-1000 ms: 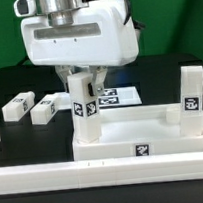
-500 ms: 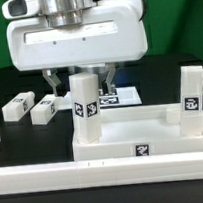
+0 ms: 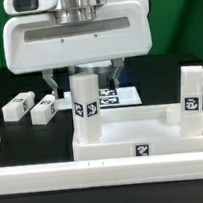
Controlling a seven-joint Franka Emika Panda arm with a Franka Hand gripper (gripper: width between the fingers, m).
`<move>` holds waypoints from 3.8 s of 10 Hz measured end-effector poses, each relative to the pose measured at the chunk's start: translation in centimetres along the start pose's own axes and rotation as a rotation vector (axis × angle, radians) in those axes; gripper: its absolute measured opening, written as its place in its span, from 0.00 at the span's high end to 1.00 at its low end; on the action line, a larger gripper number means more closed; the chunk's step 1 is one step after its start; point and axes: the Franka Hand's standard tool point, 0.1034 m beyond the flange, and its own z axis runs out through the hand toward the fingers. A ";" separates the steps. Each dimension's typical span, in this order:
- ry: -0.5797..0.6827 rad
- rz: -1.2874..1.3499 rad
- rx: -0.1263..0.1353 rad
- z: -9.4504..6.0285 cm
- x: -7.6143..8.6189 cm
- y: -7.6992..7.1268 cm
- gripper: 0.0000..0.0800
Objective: Assemble desk
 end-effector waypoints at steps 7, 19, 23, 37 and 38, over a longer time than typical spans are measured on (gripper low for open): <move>-0.011 -0.403 -0.012 0.0 0.1 0.0 0.19; 0.025 0.155 0.017 0.1 -0.1 0.5 0.64; 0.030 0.659 0.012 0.2 -0.1 0.7 0.64; 0.028 0.258 -0.006 0.1 0.3 -0.1 0.19; 0.027 0.174 -0.007 0.1 0.3 -0.1 0.19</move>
Offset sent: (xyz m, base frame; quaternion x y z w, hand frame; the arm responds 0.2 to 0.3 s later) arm -0.0016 0.0000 -0.0001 -0.0006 0.0035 -0.1933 0.9811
